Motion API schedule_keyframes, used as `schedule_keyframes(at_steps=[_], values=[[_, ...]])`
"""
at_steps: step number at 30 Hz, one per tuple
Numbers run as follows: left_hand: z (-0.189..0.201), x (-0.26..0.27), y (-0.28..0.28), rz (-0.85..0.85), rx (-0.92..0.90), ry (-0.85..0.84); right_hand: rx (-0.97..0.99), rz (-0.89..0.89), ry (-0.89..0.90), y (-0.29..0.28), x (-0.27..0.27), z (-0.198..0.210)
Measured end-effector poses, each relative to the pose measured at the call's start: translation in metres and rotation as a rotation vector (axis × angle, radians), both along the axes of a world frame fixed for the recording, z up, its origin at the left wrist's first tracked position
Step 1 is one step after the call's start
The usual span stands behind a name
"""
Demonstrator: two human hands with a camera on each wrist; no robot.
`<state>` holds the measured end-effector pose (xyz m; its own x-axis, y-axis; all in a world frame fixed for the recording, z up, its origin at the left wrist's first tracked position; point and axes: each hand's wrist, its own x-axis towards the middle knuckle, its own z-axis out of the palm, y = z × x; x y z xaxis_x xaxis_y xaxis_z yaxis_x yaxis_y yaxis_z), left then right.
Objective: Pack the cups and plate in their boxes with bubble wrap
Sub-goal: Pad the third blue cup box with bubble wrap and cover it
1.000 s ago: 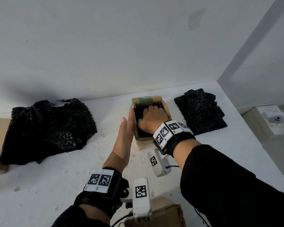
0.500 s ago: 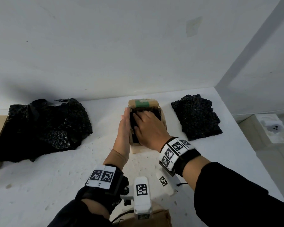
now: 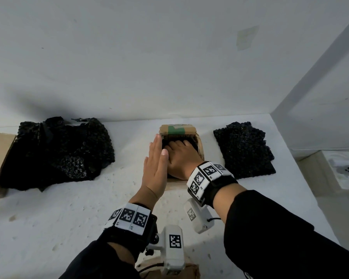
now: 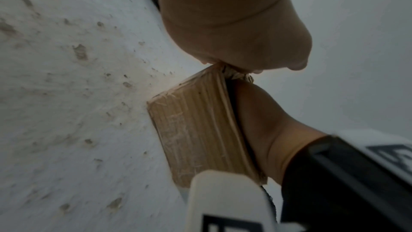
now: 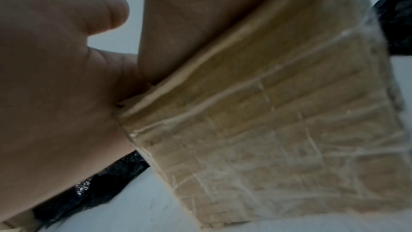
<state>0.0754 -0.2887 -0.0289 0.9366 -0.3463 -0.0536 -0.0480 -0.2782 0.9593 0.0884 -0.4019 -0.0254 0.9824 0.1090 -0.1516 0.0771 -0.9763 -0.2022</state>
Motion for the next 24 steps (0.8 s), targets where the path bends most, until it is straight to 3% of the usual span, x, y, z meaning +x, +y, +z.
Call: schedule_keyframes(at_steps=[4,7,13,19,24], values=[[-0.001,0.001,-0.002,0.008,0.020,0.015,0.130,-0.072,-0.114,0.005,-0.015,0.004],[-0.001,0.003,-0.001,0.027,0.010,0.144,0.078,-0.128,-0.056,0.010,-0.037,0.010],[-0.003,0.001,-0.001,0.011,0.089,0.098,0.119,-0.316,0.011,0.017,-0.046,0.010],[0.001,0.008,0.006,-0.059,-0.181,0.315,0.365,-0.581,0.114,0.015,-0.022,0.024],[0.009,0.002,0.011,-0.097,-0.277,0.389,0.312,-0.594,0.266,0.009,-0.006,0.025]])
